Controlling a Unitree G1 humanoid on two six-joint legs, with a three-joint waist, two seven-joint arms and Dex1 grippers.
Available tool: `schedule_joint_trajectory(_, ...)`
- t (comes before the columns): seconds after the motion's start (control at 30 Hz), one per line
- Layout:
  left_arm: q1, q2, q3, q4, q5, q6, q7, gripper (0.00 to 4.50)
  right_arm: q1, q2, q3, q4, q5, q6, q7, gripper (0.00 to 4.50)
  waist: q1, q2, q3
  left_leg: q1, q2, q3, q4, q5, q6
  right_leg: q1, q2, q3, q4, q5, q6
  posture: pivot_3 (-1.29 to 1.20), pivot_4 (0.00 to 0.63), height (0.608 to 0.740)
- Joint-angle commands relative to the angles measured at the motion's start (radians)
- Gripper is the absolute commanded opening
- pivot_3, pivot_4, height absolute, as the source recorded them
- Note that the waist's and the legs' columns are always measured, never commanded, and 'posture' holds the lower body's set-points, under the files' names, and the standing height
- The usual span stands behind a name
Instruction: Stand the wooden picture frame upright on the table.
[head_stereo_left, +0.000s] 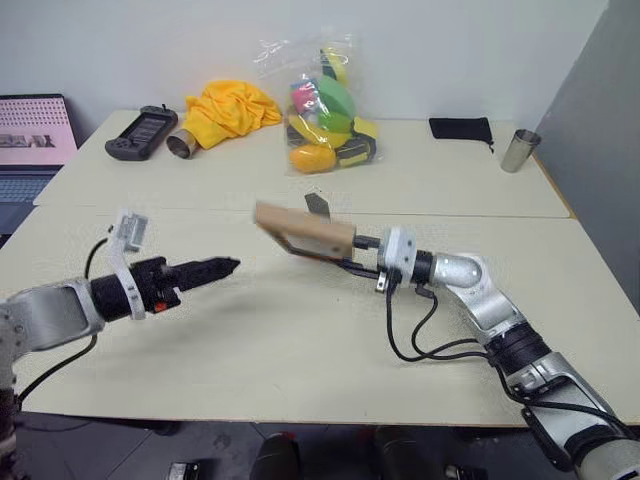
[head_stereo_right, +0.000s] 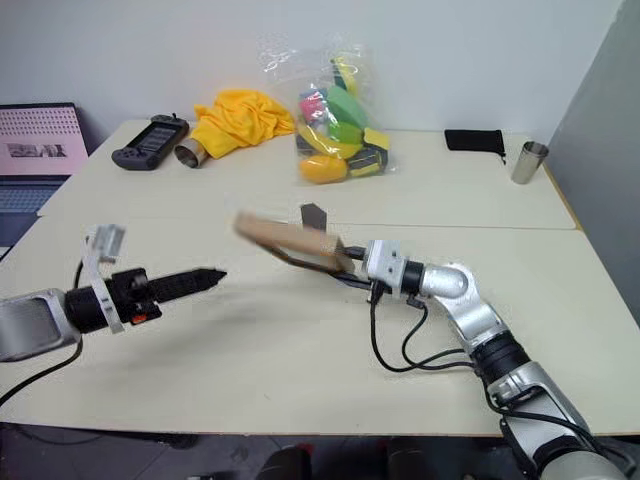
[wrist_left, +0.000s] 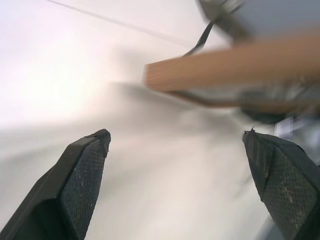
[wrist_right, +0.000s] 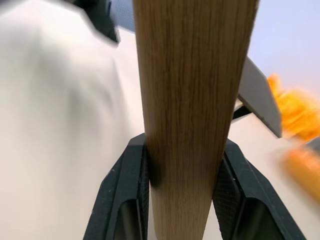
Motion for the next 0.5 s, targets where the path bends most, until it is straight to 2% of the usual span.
schedule_joint_trajectory(0.03, 0.059, -0.017, -0.01, -0.2, 0.233, -0.181, -0.013, 4.5, -0.115, 0.048, -0.106, -0.009, 0.209, 0.372, 0.077, 1.29, 0.003, 0.0, 0.0, -0.001, 0.0, 0.0, 0.0, 0.0, 0.0, 0.0, 0.0, 0.0, 0.0, 0.0, 0.0, 0.0, 0.15, 0.74)
schedule_joint_trajectory(0.2, 0.113, -0.084, -0.023, -0.269, 0.35, -0.273, -0.027, 4.5, -0.196, 0.119, -0.137, 0.181, 0.185, 0.509, 0.135, 1.29, 0.003, 0.0, 0.0, 0.0, 0.0, 0.001, -0.001, 0.0, 0.001, -0.001, 0.001, 0.0, -0.002, 0.0, 0.0, 0.0, 0.15, 0.74)
schedule_joint_trajectory(0.3, 0.139, -0.104, -0.034, -0.266, 0.42, -0.311, -0.044, 4.5, -0.214, 0.158, -0.142, 0.296, 0.136, 0.493, 0.159, 1.29, 0.0, 0.0, 0.0, -0.001, 0.0, 0.002, -0.002, 0.0, 0.001, -0.001, 0.001, 0.001, -0.003, 0.0, 0.0, 0.0, 0.15, 0.74)
schedule_joint_trajectory(0.47, 0.134, -0.135, -0.027, -0.263, 0.434, -0.306, -0.06, 4.5, -0.182, 0.183, -0.149, 0.367, 0.066, 0.452, 0.173, 1.29, -0.001, 0.0, 0.0, -0.001, 0.0, 0.002, -0.004, 0.0, 0.001, -0.002, 0.001, 0.001, -0.004, 0.0, 0.0, 0.0, 0.15, 0.74)
schedule_joint_trajectory(0.5, 0.133, -0.14, -0.028, -0.262, 0.44, -0.306, -0.064, 4.5, -0.174, 0.184, -0.152, 0.369, 0.055, 0.449, 0.176, 1.64, -0.001, 0.0, 0.0, -0.001, 0.0, 0.002, -0.004, 0.0, 0.001, -0.002, 0.001, 0.001, -0.004, 0.0, 0.0, 0.0, 0.15, 0.74)
